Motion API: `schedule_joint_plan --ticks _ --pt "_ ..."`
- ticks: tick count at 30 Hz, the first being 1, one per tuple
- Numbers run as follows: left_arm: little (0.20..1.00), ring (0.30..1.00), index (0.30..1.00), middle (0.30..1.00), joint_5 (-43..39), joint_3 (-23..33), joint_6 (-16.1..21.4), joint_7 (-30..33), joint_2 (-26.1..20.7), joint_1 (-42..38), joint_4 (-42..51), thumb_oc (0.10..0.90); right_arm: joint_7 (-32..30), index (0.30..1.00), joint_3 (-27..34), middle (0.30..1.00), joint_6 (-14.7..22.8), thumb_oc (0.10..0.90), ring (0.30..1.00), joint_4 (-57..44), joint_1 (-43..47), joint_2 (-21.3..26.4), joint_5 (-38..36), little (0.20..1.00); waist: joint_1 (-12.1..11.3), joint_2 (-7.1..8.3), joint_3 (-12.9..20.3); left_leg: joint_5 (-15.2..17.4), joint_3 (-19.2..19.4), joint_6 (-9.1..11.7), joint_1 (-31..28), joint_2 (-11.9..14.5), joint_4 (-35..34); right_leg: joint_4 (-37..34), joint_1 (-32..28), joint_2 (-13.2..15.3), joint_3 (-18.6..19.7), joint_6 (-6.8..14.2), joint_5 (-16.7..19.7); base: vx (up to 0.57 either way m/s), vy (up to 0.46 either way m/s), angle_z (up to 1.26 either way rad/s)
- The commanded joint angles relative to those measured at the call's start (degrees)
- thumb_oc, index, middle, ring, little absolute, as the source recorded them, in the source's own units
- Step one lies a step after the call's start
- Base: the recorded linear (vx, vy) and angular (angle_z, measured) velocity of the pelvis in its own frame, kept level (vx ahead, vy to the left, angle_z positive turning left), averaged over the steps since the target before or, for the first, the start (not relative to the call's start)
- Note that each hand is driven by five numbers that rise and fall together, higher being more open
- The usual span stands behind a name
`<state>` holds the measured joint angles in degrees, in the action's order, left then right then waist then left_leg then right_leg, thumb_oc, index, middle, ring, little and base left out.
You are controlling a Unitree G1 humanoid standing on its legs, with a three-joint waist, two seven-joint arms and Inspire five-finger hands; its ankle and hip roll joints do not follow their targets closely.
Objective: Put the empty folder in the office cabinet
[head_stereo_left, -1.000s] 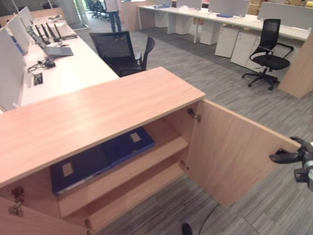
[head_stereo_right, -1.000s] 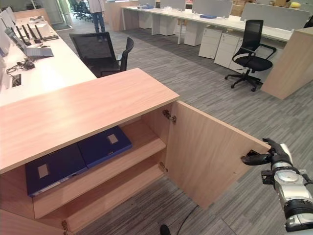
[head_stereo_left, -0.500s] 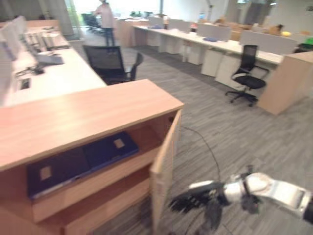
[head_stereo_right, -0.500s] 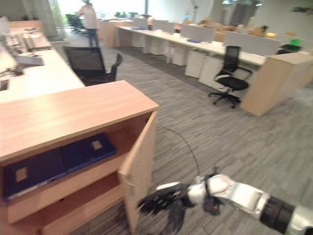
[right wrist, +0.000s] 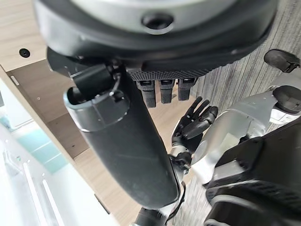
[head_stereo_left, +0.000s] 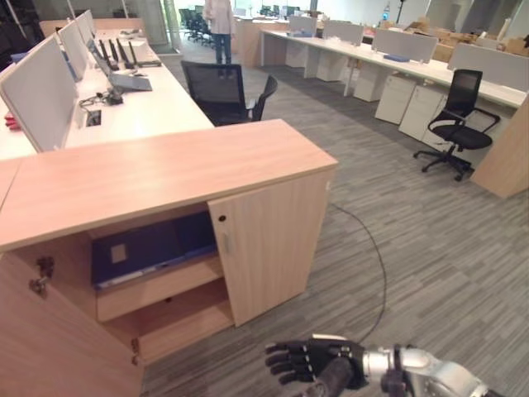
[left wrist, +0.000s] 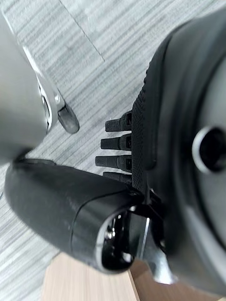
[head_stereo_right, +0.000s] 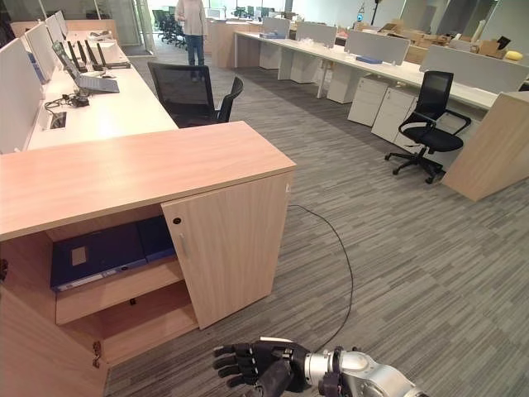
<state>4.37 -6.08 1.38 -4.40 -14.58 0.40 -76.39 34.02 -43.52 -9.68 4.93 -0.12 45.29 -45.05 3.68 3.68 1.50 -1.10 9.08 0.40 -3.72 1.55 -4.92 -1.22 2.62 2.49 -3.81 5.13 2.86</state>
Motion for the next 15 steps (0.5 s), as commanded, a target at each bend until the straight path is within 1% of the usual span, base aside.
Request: schedule_joint_plan --ticks 1,2,3,4,5,6,7,9,10,11,12,13,15 --pt "0.9 0.9 0.9 0.9 -2.73 0.52 -1.05 -0.62 -0.55 1.23 -3.71 0.8 -6.05 0.9 7.07 0.9 7.26 0.8 0.9 4.02 3.12 -3.53 8.01 0.9 -1.5 0.99 0.21 2.99 -0.75 0.38 -1.14 -1.95 0.37 -3.05 -2.3 -0.08 0.18 2.07 1.72 0.03 -0.067 0.55" --pt "0.9 0.9 0.9 0.9 -3.64 0.53 -1.04 -0.48 -0.25 1.51 -3.56 0.8 -8.18 0.9 8.17 0.9 7.69 0.8 0.9 9.89 2.63 -6.65 10.9 0.9 -1.89 0.98 0.01 2.82 -1.66 0.43 -0.94 -1.9 0.57 -2.97 -2.48 -0.01 -0.38 1.88 1.44 0.05 -0.079 0.59" --pt "0.9 0.9 0.9 0.9 -4.95 -0.07 -0.99 -0.17 0.55 1.8 -3.41 0.8 -10.76 0.9 9.96 0.9 8.02 0.8 0.9 16.98 1.92 -11.19 13.58 0.9 -2.81 0.74 -0.27 2.56 -2.99 0.43 -0.67 -1.9 0.82 -2.87 -2.85 0.13 -1.22 1.57 1.18 0.04 -0.062 0.65" --pt "0.9 0.9 0.9 0.9 -4.97 -0.1 -0.99 -0.16 0.48 1.8 -3.4 0.8 -10.73 0.9 9.95 0.9 8.14 0.8 0.9 17.18 1.98 -11.35 13.64 0.9 -2.75 0.81 -0.29 2.56 -3.06 0.43 -0.67 -1.91 0.83 -2.87 -2.89 0.14 -1.3 1.57 1.16 0.04 -0.054 0.5" --pt "0.9 0.9 0.9 0.9 -5.86 -0.34 -0.86 -0.11 0.76 1.92 -3.3 0.8 -11.98 0.9 11.05 0.9 8.48 0.8 0.9 20.54 1.42 -13.39 14.53 0.9 -3.16 0.81 -0.48 2.4 -3.89 0.46 -0.46 -1.87 0.97 -2.82 -3.12 0.2 -1.9 1.42 0.91 0.01 -0.023 0.51" --pt "0.9 0.9 0.9 0.9 -5.86 -0.34 -0.86 -0.11 0.75 1.92 -3.3 0.8 -11.98 0.9 11.04 0.9 8.49 0.8 0.9 20.56 1.43 -13.41 14.53 0.9 -3.14 0.82 -0.48 2.39 -3.91 0.46 -0.45 -1.87 0.97 -2.82 -3.12 0.21 -1.92 1.42 0.91 0.03 -0.09 0.59" --pt "0.9 0.9 0.9 0.9 -9.13 -1.0 -0.82 0.4 1.68 2.56 -3.39 0.8 -16.35 0.9 13.29 0.9 8.91 0.8 0.9 31.33 0.93 -18.66 20.22 0.9 -4.84 0.63 -1.08 1.88 -7.16 0.72 0.3 -1.83 1.34 -2.57 -3.8 0.63 -4.64 0.98 0.19 0.02 -0.093 0.52" --pt "0.9 0.9 0.9 0.9 -10.69 -1.38 -1.04 0.3 2.08 2.88 -3.57 0.8 -18.84 0.9 13.89 0.9 9.11 0.8 0.9 36.98 1.2 -20.65 25.28 0.9 -5.85 0.59 -1.46 1.55 -9.43 0.89 0.9 -1.78 1.6 -2.48 -4.31 0.82 -6.57 0.74 -0.37 0.01 -0.087 0.75" --pt "0.9 0.9 0.9 0.9 -10.71 -1.39 -1.05 0.31 2.04 2.87 -3.56 0.8 -18.85 0.9 13.89 0.9 9.21 0.8 0.9 37.13 1.26 -20.76 25.33 0.9 -5.73 0.63 -1.48 1.56 -9.57 0.9 0.92 -1.79 1.62 -2.48 -4.36 0.83 -6.7 0.74 -0.41 0.0 -0.065 0.84" --pt "0.9 0.9 0.9 0.9 -11.4 -1.31 -1.03 0.43 2.2 3.05 -3.74 0.8 -20.25 0.9 14.34 0.9 9.33 0.8 0.9 40.52 1.5 -21.8 27.75 0.9 -6.35 0.57 -1.83 1.36 -10.83 1.02 1.3 -1.75 1.86 -2.41 -4.56 0.86 -7.87 0.6 -0.77 -0.02 -0.106 0.71" --pt "0.9 0.9 0.9 0.9 -12.94 -1.31 -1.13 0.84 2.4 3.11 -4.2 0.8 -22.42 0.9 15.28 0.9 9.21 0.8 0.9 45.5 2.41 -24.24 28.93 0.9 -7.48 0.53 -2.57 1.03 -12.78 1.27 2.17 -1.67 2.44 -2.37 -4.72 0.8 -9.32 0.33 -1.22 -0.02 -0.105 0.66" --pt "0.9 0.9 0.9 0.9 -12.96 -1.31 -1.13 0.84 2.36 3.08 -4.2 0.8 -22.43 0.9 15.29 0.9 9.29 0.8 0.9 45.63 2.48 -24.33 28.95 0.9 -7.39 0.57 -2.6 1.04 -12.89 1.28 2.2 -1.69 2.49 -2.38 -4.76 0.81 -9.43 0.32 -1.24 -0.03 -0.111 0.73" --pt "0.9 0.9 0.9 0.9 -14.57 -1.06 -1.16 0.97 2.45 2.85 -4.44 0.8 -24.06 0.9 15.54 0.9 9.18 0.8 0.9 49.82 3.62 -26.3 30.51 0.9 -8.69 0.64 -3.43 0.99 -14.31 1.43 3.2 -1.63 3.51 -2.37 -4.84 0.61 -10.5 -0.01 -1.56 -0.03 -0.106 0.64"
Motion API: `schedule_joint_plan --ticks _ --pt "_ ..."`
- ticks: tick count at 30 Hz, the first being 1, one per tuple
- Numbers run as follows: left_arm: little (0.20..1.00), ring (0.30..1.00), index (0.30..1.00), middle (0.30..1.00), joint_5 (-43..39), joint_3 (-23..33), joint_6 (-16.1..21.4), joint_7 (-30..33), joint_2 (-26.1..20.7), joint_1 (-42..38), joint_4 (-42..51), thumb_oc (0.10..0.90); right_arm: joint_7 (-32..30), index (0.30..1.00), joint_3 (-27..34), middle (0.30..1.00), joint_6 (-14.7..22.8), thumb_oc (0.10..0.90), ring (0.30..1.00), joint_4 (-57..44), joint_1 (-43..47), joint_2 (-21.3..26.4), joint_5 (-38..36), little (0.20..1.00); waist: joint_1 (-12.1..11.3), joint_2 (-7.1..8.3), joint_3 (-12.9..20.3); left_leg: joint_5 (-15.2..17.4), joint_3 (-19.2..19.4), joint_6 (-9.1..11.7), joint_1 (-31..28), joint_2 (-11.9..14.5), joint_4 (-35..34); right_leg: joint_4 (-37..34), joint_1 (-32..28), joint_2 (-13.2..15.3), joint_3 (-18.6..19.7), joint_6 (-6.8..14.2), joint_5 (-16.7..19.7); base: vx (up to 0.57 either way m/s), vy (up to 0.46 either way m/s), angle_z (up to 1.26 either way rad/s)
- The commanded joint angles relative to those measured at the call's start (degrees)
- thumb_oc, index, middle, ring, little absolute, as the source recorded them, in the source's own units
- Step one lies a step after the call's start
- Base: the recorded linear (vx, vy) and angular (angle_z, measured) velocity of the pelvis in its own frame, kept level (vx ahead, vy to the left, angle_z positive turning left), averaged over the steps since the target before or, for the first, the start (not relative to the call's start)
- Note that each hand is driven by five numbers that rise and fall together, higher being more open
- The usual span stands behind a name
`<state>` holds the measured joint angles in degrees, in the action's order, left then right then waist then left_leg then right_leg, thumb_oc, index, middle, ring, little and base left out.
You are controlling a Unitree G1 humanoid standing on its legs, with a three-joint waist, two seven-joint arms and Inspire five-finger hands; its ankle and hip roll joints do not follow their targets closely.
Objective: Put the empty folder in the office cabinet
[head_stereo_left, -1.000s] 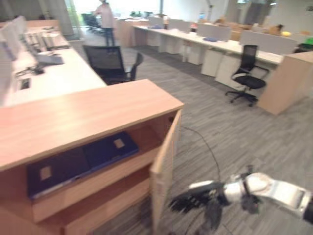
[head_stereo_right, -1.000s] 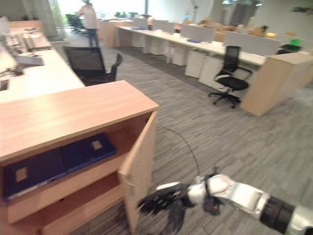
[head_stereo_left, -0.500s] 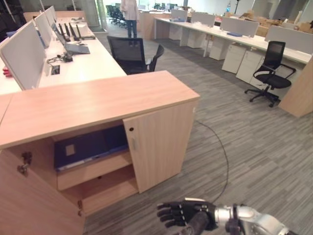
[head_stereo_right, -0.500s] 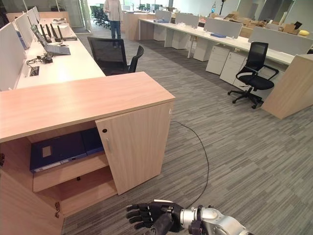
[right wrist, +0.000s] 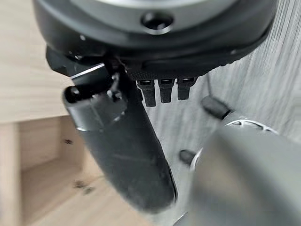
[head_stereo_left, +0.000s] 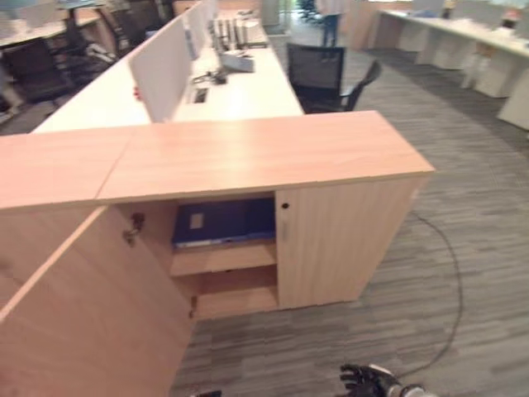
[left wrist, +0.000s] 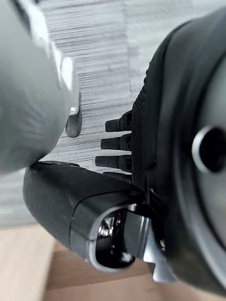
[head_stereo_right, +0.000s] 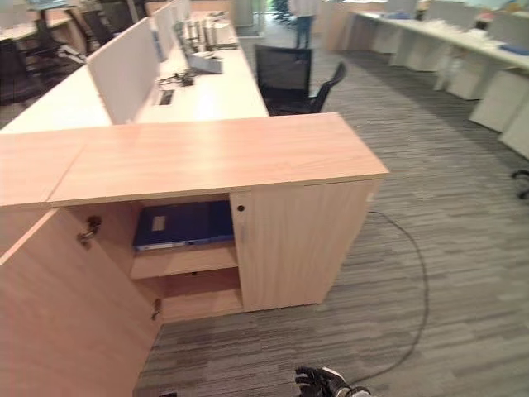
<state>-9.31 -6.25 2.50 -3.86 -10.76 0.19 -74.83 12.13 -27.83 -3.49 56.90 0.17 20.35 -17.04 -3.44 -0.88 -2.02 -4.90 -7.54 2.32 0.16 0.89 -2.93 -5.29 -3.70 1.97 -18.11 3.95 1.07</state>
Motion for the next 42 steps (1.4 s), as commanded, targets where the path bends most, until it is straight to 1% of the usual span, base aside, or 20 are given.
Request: schedule_joint_plan --ticks 1,3,5,6,7,9,10,12,18,19,20,22,24,28,30,33,34,38,40,42 --pt "0.9 0.9 0.9 0.9 -2.5 -0.49 -2.18 0.62 -1.37 2.92 -5.83 0.8 -3.7 0.9 -0.15 0.9 3.13 0.8 0.9 0.67 4.02 -2.9 4.11 0.9 -2.98 5.54 -1.0 4.66 1.08 -0.16 0.46 -0.81 2.7 1.56 1.44 1.05 2.44 1.04 0.0 -0.03 -0.096 0.52" --pt "0.9 0.9 0.9 0.9 -2.51 -0.5 -2.19 0.62 -1.41 2.9 -5.83 0.8 -3.72 0.9 -0.13 0.9 3.18 0.8 0.9 0.75 4.07 -2.97 4.13 0.9 -2.91 5.57 -1.01 4.69 1.0 -0.15 0.53 -0.82 2.78 1.56 1.44 1.06 2.36 1.04 -0.01 -0.05 -0.062 0.52" --pt "0.9 0.9 0.9 0.9 -4.53 -0.31 -1.76 1.23 -1.4 1.71 -5.14 0.8 -5.77 0.9 1.12 0.9 3.68 0.8 0.9 4.45 3.99 -4.3 5.07 0.9 -4.41 6.2 -3.33 3.65 -0.2 0.78 4.19 -0.61 5.15 1.57 1.89 1.64 -0.95 1.07 -0.41 -0.17 -0.082 0.48" --pt "0.9 0.9 0.9 0.9 -4.64 -0.43 -1.56 1.73 -1.34 0.73 -5.12 0.8 -6.34 0.9 1.71 0.9 3.68 0.8 0.9 5.06 3.8 -4.27 5.43 0.9 -4.27 6.41 -4.15 3.27 1.67 1.05 5.83 0.0 6.11 1.62 2.15 2.29 -2.69 1.21 -0.49 -0.19 -0.015 0.7" --pt "0.9 0.9 0.9 0.9 -4.81 -0.35 -1.52 2.22 -1.24 0.05 -5.02 0.8 -6.91 0.9 2.05 0.9 3.62 0.8 0.9 5.85 3.75 -4.28 5.59 0.9 -4.24 6.45 -4.65 3.2 5.47 1.2 6.57 1.31 6.83 1.37 2.1 2.81 -4.1 1.32 -0.39 -0.17 0.009 1.2" --pt "0.9 0.9 0.9 0.9 -5.35 -0.67 -1.07 3.31 -1.06 -1.75 -4.33 0.8 -7.79 0.9 3.03 0.9 3.53 0.8 0.9 9.65 4.04 -4.9 5.31 0.9 -3.56 5.9 -4.19 2.23 17.33 2.07 6.24 6.81 6.9 0.86 1.73 4.23 -9.68 1.46 -0.41 -0.11 0.011 1.69" --pt "0.9 0.9 0.9 0.9 -5.35 -0.67 -1.07 3.32 -1.05 -1.76 -4.33 0.8 -7.79 0.9 3.04 0.9 3.56 0.8 0.9 9.69 4.07 -4.91 5.31 0.9 -3.53 5.88 -4.22 2.21 17.28 2.1 6.21 6.82 6.87 0.85 1.69 4.2 -9.72 1.45 -0.42 0.03 -0.003 1.32" --pt "0.9 0.9 0.9 0.9 -6.95 -0.15 -1.05 3.39 -0.82 -1.89 -3.8 0.8 -8.61 0.9 4.46 0.9 3.29 0.8 0.9 11.57 3.41 -5.16 5.38 0.9 -3.07 4.97 -3.22 2.43 20.38 3.83 4.28 9.58 5.63 0.84 0.41 4.43 -11.96 1.62 -1.54 0.07 0.039 1.13" --pt "0.9 0.9 0.9 0.9 -12.19 5.02 -0.51 2.36 -1.57 0.15 -2.69 0.8 -8.37 0.9 8.44 0.9 3.0 0.8 0.9 15.24 1.12 -5.51 5.49 0.9 -4.19 3.95 -1.94 2.3 19.84 5.73 0.6 12.41 5.02 2.4 -1.13 7.39 -16.49 1.49 -0.81 -0.01 0.125 0.8" --pt "0.9 0.9 0.9 0.9 -14.46 6.53 -0.11 2.35 -1.8 0.52 -2.34 0.8 -8.54 0.9 9.86 0.9 3.13 0.8 0.9 15.83 1.2 -4.96 4.94 0.9 -4.43 3.04 -1.7 1.96 18.37 6.69 -0.37 13.44 4.74 3.41 -0.1 8.76 -17.56 1.98 -0.56 -0.1 0.206 0.31" --pt "0.9 0.9 0.9 0.9 -14.51 6.51 -0.09 2.35 -1.76 0.52 -2.33 0.8 -8.53 0.9 9.86 0.9 3.14 0.8 0.9 15.85 1.21 -4.92 4.94 0.9 -4.33 2.97 -1.66 1.91 18.26 6.72 -0.31 13.46 4.68 3.5 -0.06 8.75 -17.65 1.99 -0.6 -0.08 0.223 0.33" --pt "0.9 0.9 0.9 0.9 -16.47 8.23 0.21 2.38 -1.8 0.84 -1.93 0.8 -8.82 0.9 13.13 0.9 3.38 0.8 0.9 16.42 0.6 -3.92 3.75 0.9 -4.05 1.15 -0.72 1.02 17.35 7.22 -0.09 13.53 1.83 3.4 0.07 10.91 -19.58 3.66 1.36 -0.05 0.237 0.52" --pt "0.9 0.9 0.9 0.9 -16.7 8.97 0.09 2.36 -1.96 1.06 -1.89 0.8 -8.98 0.9 14.57 0.9 3.32 0.8 0.9 16.87 0.23 -3.62 3.16 0.9 -3.97 0.51 -0.24 0.51 17.36 7.3 -0.39 13.1 0.15 3.1 -0.02 11.49 -20.01 4.17 2.24 -0.01 0.222 0.61" --pt "0.9 0.9 0.9 0.9 -16.73 11.16 1.03 3.24 -4.27 0.74 0.65 0.8 -8.49 0.9 18.2 0.9 2.98 0.8 0.9 19.0 -1.01 -2.64 3.35 0.9 -4.31 -1.1 1.2 1.56 16.25 6.74 -0.05 10.22 -1.71 2.26 -0.68 14.18 -21.34 6.16 5.07 0.01 0.253 0.42" --pt "0.9 0.9 0.9 0.9 -16.25 11.87 1.61 4.06 -5.97 0.13 2.89 0.8 -8.49 0.9 18.99 0.9 3.07 0.8 0.9 19.65 -0.92 -2.57 3.43 0.9 -4.48 -1.06 1.35 2.18 15.78 5.96 0.37 8.46 -1.72 2.14 -0.46 15.64 -21.38 6.96 6.21 0.04 0.228 0.32" --pt "0.9 0.9 0.9 0.9 -12.5 12.65 3.19 5.74 -12.78 -1.07 13.44 0.8 -8.33 0.9 20.4 0.9 3.09 0.8 0.9 19.72 -1.33 -2.71 3.72 0.9 -4.98 -0.29 1.47 3.86 15.6 4.31 0.49 4.89 -1.92 1.73 -1.19 18.56 -22.19 9.08 8.76 0.07 0.196 0.42" --pt "0.9 0.9 0.9 0.9 -12.47 12.7 3.07 5.77 -12.88 -1.01 13.6 0.8 -8.34 0.9 20.39 0.9 3.07 0.8 0.9 19.71 -1.31 -2.82 3.73 0.9 -4.98 -0.14 1.45 3.88 15.62 4.25 0.48 4.8 -1.92 1.7 -1.2 18.65 -22.18 9.15 8.84 0.04 0.092 0.38" --pt "0.9 0.9 0.9 0.9 -8.4 13.69 2.69 6.95 -19.48 -4.25 20.21 0.8 -7.82 0.9 20.14 0.9 3.08 0.8 0.9 18.33 -1.1 -3.32 3.77 0.9 -4.61 0.99 1.67 4.5 16.77 3.62 0.38 3.7 -1.99 1.34 -0.64 19.32 -21.2 10.0 9.86 0.03 0.04 -0.07" --pt "0.9 0.9 0.9 0.9 -4.76 12.85 2.27 7.05 -23.77 -8.18 20.32 0.8 -7.41 0.9 19.09 0.9 2.99 0.8 0.9 18.13 -1.03 -3.7 4.51 0.9 -3.77 1.6 2.05 5.01 17.76 3.4 -0.16 3.5 -2.04 1.25 -0.05 19.35 -20.1 10.27 10.27 0.05 -0.006 -0.23" --pt "0.9 0.9 0.9 0.9 -3.87 12.31 1.99 7.1 -25.44 -10.28 19.8 0.8 -7.23 0.9 18.8 0.9 2.88 0.8 0.9 18.18 -0.84 -3.82 4.73 0.9 -3.44 1.84 2.2 5.2 18.15 3.34 -0.36 3.5 -2.03 1.24 0.27 19.33 -19.53 10.32 10.35 0.03 -0.008 -0.2"
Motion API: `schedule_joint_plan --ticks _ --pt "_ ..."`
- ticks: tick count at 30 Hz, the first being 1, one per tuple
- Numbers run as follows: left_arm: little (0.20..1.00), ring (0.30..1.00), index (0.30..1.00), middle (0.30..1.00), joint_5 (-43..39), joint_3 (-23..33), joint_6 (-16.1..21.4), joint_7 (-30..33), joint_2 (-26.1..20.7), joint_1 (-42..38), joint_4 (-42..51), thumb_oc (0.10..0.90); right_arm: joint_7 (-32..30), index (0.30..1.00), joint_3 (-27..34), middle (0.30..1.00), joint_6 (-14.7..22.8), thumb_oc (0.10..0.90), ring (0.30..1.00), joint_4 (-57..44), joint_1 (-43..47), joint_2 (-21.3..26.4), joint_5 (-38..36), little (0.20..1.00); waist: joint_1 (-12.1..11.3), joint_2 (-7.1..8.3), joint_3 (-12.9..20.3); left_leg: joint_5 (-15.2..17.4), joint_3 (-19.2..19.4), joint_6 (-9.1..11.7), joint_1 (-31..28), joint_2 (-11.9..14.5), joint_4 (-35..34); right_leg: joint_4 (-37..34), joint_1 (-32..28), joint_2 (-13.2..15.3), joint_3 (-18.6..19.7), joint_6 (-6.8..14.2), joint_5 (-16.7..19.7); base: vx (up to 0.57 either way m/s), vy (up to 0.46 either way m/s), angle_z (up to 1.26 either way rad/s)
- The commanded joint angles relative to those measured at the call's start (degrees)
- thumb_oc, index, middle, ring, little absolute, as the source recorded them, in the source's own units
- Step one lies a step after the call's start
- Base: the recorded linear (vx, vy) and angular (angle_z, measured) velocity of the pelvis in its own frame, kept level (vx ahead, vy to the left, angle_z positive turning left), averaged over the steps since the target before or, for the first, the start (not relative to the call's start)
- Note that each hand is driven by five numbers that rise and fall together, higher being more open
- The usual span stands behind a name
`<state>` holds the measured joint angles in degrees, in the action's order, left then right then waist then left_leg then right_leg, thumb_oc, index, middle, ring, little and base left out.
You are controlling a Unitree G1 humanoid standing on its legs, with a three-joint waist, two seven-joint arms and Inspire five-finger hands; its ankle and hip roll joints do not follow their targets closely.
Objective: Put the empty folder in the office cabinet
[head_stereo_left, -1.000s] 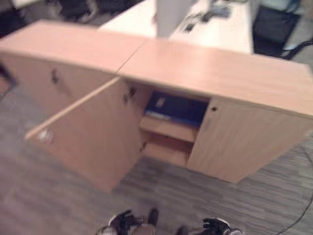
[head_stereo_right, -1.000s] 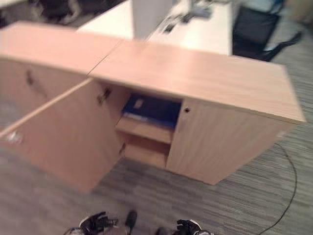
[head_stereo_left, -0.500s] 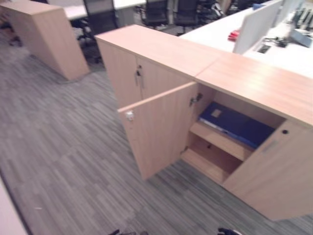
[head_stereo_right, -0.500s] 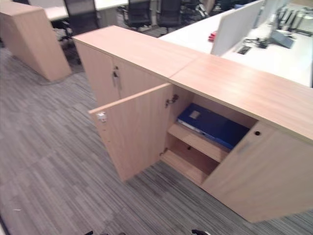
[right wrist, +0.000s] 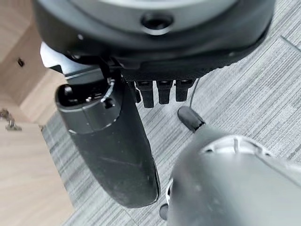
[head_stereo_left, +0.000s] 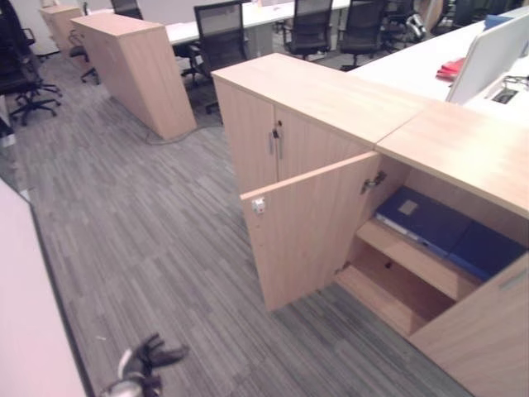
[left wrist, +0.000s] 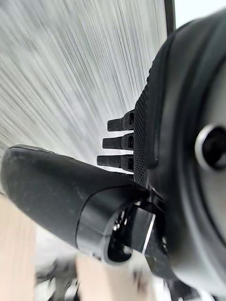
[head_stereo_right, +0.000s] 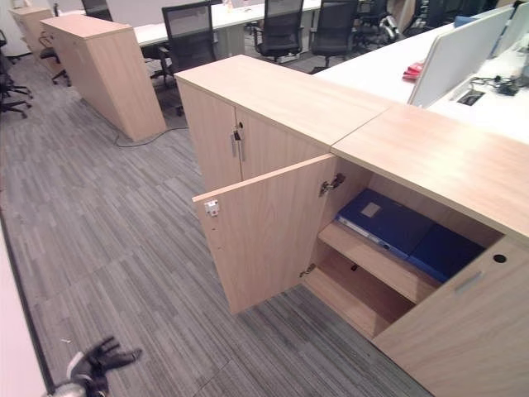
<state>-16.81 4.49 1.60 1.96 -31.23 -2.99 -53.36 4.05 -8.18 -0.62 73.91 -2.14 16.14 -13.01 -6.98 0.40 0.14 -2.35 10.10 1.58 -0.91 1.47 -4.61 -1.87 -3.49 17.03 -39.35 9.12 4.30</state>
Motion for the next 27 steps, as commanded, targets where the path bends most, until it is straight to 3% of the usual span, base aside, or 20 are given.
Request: schedule_joint_plan --ticks 1,5,10,27 --pt "0.9 0.9 0.9 0.9 4.4 1.09 2.62 1.41 -6.26 -8.8 -2.67 0.8 0.9 0.9 -1.14 0.9 -0.05 0.8 0.9 1.28 1.58 0.45 0.98 0.9 0.42 0.65 0.17 2.78 0.81 4.04 0.53 2.95 -0.35 -2.19 0.25 4.27 2.03 5.2 7.21 0.04 -0.005 -0.27" --pt "0.9 0.9 0.9 0.9 5.61 -2.15 1.84 0.98 -10.76 -16.88 -8.16 0.8 1.43 0.9 -1.63 0.9 -0.43 0.8 0.9 1.99 1.57 1.03 0.91 0.9 2.63 0.71 1.05 3.47 2.61 3.86 -0.61 3.02 -0.38 -2.26 1.15 4.12 3.72 5.41 7.49 0.04 -0.001 -0.32" --pt "0.9 0.9 0.9 0.9 5.14 -7.38 1.6 -0.6 -12.85 -25.76 -10.8 0.8 1.69 0.9 -0.83 0.9 -0.89 0.8 0.9 4.31 1.4 2.38 0.67 0.9 4.31 0.64 1.47 4.02 4.12 3.75 -1.94 3.21 -0.38 -2.33 1.6 3.78 5.07 5.54 7.56 0.04 -0.01 -0.31" --pt "0.9 0.9 0.9 0.9 1.45 -20.99 1.18 -2.53 -12.54 -52.41 -20.62 0.8 2.19 0.9 1.08 0.9 -1.84 0.8 0.9 7.64 2.73 5.26 -2.85 0.9 8.8 -0.4 2.44 4.67 6.91 4.01 -4.57 4.11 -0.39 -2.45 2.7 2.56 7.96 5.88 7.76 0.02 -0.014 -0.1"
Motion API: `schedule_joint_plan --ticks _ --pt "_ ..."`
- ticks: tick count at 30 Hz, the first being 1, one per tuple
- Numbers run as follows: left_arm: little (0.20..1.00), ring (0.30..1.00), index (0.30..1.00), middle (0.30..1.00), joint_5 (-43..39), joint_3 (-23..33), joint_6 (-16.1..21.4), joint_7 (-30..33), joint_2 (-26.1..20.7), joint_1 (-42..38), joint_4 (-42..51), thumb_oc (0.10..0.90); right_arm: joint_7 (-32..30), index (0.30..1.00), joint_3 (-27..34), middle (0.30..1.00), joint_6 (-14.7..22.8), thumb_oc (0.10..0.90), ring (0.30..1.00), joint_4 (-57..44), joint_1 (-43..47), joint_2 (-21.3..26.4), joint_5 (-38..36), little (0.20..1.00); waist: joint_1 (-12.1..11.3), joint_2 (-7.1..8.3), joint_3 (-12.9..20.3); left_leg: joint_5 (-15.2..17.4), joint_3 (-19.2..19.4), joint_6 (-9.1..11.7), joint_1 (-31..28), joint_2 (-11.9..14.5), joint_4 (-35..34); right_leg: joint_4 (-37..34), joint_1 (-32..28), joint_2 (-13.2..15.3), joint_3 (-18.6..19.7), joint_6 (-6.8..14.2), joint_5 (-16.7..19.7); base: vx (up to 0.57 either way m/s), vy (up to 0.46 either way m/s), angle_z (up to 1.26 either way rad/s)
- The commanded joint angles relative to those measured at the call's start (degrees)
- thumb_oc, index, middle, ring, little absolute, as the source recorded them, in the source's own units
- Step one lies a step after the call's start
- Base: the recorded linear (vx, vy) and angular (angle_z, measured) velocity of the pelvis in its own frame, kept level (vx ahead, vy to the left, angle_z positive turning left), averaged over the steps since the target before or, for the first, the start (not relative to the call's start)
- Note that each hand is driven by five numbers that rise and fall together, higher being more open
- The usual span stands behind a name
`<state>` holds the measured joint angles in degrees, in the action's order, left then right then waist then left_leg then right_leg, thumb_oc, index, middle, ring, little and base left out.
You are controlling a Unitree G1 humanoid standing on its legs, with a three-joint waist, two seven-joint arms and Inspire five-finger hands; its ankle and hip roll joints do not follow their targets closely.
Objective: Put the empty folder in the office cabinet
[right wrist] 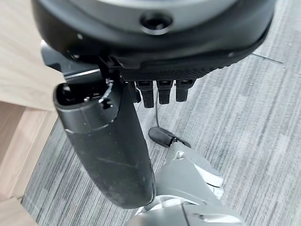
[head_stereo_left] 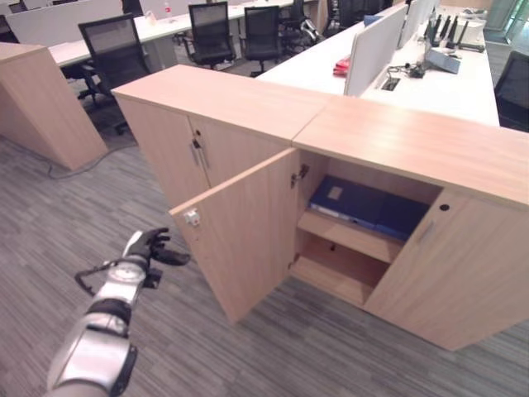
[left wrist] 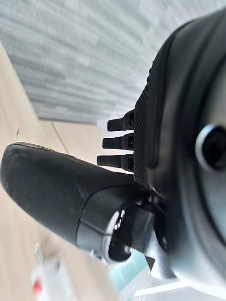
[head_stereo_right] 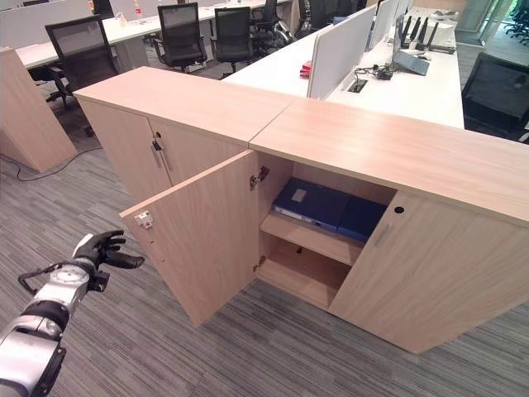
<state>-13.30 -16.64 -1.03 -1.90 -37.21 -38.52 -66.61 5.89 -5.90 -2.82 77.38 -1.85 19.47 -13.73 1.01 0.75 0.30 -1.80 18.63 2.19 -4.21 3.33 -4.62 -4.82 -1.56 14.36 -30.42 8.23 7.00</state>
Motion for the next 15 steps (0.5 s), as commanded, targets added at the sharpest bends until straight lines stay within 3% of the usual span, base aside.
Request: schedule_joint_plan --ticks 1,6,11,15 --pt "0.9 0.9 0.9 0.9 -2.08 0.02 3.86 1.3 -6.56 -17.06 -7.52 0.8 0.35 0.9 -1.15 0.9 0.35 0.8 0.9 4.17 2.48 1.9 -2.14 0.9 0.76 -0.71 2.23 4.13 -1.59 3.39 -1.27 2.26 -0.38 0.51 0.8 5.22 -0.93 6.77 5.06 0.0 -0.005 -0.1" --pt "0.9 0.9 0.9 0.9 -4.24 0.71 3.51 0.56 -6.02 -20.73 -12.34 0.8 0.56 0.9 -1.64 0.9 0.13 0.8 0.9 4.18 2.07 1.94 -2.11 0.9 2.66 -0.64 2.7 4.3 -0.18 3.43 -2.15 2.43 -0.38 0.48 1.52 4.74 0.91 6.77 5.3 0.01 -0.003 -0.16" --pt "0.9 0.9 0.9 0.9 -6.84 1.21 3.76 0.22 -4.97 -21.34 -11.55 0.8 0.55 0.9 -1.98 0.9 0.14 0.8 0.9 3.65 1.7 2.18 -1.97 0.9 3.62 -0.47 3.04 4.33 0.34 3.41 -2.41 2.58 -0.38 0.52 2.16 4.41 1.89 6.72 5.54 0.0 -0.016 -0.15" --pt "0.9 0.9 0.9 0.9 -8.73 -0.73 5.03 0.27 1.71 -18.2 -1.91 0.8 0.07 0.9 -1.57 0.9 0.35 0.8 0.9 4.28 1.74 1.84 -2.45 0.9 3.65 0.04 2.7 4.5 0.36 3.22 -2.44 2.62 -0.3 0.58 2.28 4.37 1.73 6.67 5.67 -0.03 -0.021 -0.01"
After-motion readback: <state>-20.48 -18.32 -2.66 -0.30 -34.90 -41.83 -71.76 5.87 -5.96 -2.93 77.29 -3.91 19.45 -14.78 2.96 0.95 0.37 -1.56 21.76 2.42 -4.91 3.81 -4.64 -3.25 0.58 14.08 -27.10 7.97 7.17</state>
